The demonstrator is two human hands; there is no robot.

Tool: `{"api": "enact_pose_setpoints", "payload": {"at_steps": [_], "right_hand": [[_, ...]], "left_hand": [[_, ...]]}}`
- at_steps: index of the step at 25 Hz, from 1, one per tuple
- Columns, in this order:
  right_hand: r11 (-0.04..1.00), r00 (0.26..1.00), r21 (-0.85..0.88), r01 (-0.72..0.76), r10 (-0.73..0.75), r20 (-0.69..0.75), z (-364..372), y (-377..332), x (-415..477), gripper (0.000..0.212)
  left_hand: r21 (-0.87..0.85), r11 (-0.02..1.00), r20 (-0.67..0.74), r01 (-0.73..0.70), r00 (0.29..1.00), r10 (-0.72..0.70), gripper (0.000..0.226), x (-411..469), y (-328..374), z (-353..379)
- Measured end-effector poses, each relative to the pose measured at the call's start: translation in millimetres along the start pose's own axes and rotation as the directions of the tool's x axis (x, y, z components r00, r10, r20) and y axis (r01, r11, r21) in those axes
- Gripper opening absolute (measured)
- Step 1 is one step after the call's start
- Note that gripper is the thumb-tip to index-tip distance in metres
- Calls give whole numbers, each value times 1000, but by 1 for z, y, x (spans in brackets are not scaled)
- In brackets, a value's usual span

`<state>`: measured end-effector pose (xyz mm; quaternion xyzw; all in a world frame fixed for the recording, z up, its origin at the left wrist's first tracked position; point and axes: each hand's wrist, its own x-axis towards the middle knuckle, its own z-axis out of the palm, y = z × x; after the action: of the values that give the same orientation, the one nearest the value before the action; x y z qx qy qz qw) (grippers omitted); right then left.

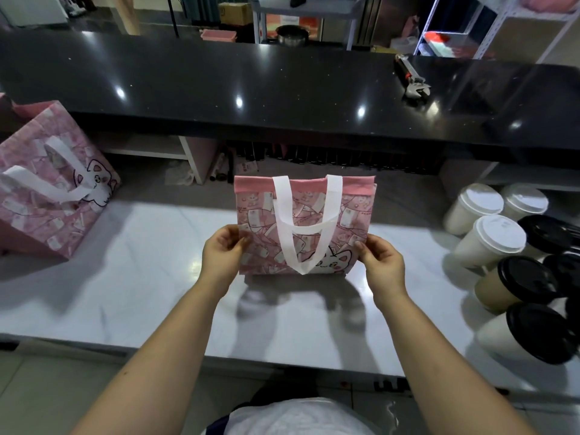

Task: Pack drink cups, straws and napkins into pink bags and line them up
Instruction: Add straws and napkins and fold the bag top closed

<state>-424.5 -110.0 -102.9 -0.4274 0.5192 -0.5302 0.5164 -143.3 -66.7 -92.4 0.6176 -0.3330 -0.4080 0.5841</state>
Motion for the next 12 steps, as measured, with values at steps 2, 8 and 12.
{"api": "enact_pose_setpoints", "payload": {"at_steps": [2,8,12], "right_hand": [[999,999,-33,2,-4,-36,0,6,-3,15],[979,994,-189,-80,66,-81,-7,31,-12,24],[974,995,-212,-85,73,-63,-8,30,-6,26]], "left_hand": [[33,999,19,2,1000,-2,20,-2,-7,-6],[134,987,-35,93,995,-89,24,-14,-37,-19],[98,990,-26,103,995,-101,23,-8,-37,-22]]}}
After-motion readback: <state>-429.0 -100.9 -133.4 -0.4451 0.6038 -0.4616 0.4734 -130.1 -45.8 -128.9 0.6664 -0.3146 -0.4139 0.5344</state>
